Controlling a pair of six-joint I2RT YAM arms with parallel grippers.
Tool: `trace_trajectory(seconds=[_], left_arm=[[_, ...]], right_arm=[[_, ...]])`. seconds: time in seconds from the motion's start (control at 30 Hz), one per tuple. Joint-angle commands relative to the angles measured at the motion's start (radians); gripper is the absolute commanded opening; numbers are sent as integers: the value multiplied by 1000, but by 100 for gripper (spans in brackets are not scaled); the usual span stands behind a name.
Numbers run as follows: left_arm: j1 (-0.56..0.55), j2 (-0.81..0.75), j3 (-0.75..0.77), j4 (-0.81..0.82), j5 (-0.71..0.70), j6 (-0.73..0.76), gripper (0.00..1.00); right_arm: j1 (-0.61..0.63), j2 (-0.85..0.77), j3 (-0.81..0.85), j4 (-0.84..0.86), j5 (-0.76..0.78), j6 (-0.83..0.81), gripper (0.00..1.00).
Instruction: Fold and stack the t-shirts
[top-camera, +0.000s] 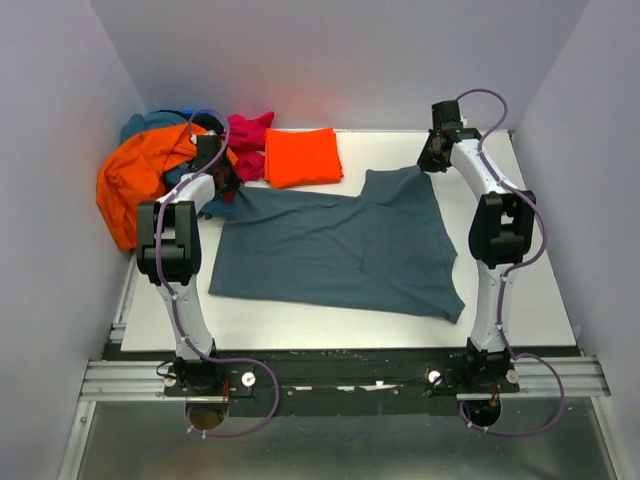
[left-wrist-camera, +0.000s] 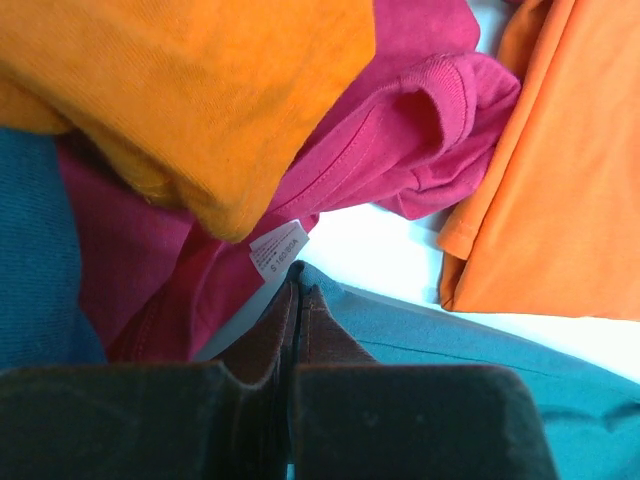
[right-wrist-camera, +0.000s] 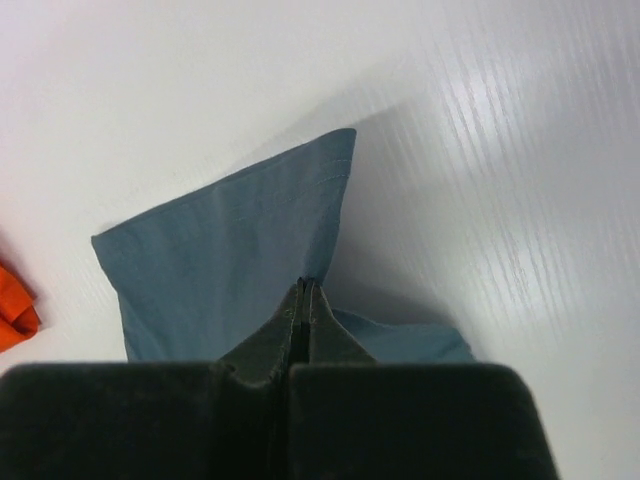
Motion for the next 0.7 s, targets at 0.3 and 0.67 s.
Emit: trace_trajectory(seconds=[0.3,0.67], left_arm=[[-8,-99,-51,31,-30,33,0],[-8,-196,-149,84,-65,57,0]], right_arm=[[3,-240,-285,81,-84,-21,1],[1,-481,-544,89,-88,-35,1]])
